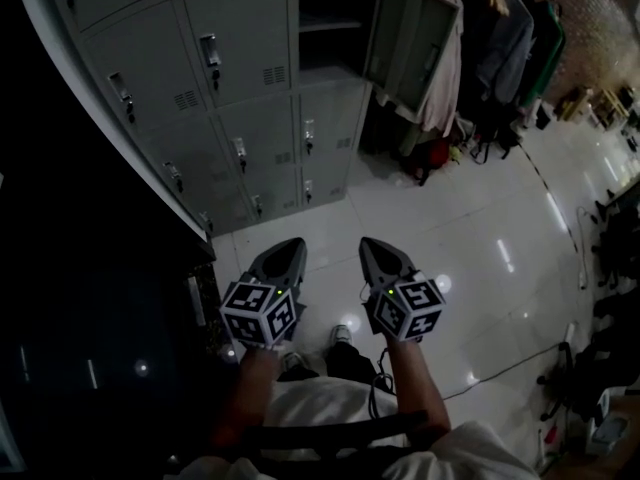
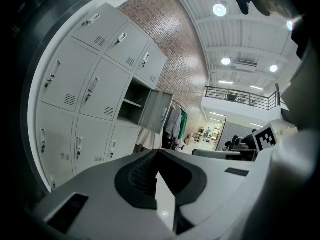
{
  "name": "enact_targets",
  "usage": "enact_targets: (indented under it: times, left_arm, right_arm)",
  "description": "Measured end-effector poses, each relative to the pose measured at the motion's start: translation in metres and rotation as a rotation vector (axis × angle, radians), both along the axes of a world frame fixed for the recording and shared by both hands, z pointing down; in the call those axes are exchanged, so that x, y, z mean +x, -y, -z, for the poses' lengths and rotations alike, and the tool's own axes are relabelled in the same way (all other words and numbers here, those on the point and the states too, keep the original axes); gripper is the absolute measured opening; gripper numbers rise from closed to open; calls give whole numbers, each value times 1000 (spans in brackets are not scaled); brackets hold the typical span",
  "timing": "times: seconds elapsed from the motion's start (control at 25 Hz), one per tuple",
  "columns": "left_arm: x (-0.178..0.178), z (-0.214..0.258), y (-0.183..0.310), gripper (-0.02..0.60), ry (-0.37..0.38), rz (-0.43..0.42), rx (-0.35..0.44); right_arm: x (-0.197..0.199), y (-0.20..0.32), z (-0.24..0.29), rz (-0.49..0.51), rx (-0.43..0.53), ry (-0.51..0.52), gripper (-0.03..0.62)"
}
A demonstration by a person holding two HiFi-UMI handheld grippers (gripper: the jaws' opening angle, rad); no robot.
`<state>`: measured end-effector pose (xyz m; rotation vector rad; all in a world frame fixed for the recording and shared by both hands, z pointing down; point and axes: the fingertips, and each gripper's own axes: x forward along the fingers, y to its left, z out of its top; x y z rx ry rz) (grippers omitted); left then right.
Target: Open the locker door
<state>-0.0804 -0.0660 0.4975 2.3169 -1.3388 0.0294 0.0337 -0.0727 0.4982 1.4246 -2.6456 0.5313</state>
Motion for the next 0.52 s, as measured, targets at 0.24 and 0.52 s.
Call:
enact_targets:
  times: [0.24,0.52]
  left_arm:
    - [-4,13,-7,-3,15,-2,36]
    - [-10,26,-5,-3,18,11,54]
  right_arm:
    - [-3,-6,14,-3,31,2,3]
    - [-9,-2,25,4,57,3,3]
